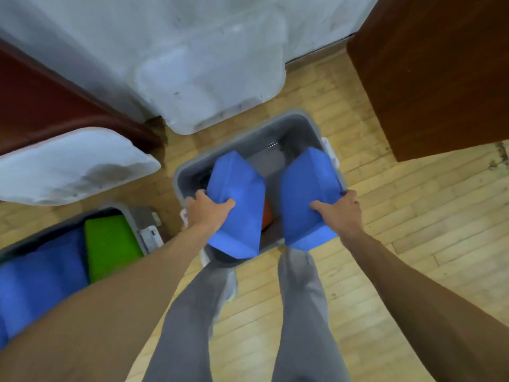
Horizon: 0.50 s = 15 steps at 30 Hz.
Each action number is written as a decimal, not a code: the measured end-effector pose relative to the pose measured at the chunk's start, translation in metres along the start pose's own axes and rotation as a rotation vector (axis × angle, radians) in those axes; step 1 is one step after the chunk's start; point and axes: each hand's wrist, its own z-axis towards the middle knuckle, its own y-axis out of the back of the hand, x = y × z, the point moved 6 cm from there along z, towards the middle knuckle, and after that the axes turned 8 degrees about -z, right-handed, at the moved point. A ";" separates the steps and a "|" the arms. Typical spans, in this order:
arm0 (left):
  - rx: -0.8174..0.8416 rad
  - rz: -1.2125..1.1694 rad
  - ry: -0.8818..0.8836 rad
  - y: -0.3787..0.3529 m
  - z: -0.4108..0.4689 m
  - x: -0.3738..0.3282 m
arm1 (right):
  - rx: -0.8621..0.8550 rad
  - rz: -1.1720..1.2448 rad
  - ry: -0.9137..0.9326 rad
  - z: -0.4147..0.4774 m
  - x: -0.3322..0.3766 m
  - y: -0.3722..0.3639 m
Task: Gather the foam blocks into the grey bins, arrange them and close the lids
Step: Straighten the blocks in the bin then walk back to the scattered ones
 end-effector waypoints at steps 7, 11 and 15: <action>-0.009 -0.020 -0.039 -0.127 0.119 -0.007 | 0.037 -0.034 0.128 0.136 -0.001 -0.084; -0.023 0.002 -0.164 -0.167 0.144 -0.012 | 0.147 -0.088 0.313 0.153 0.004 -0.125; 0.053 0.013 -0.139 -0.174 0.129 -0.011 | 0.191 -0.190 0.376 0.145 0.002 -0.127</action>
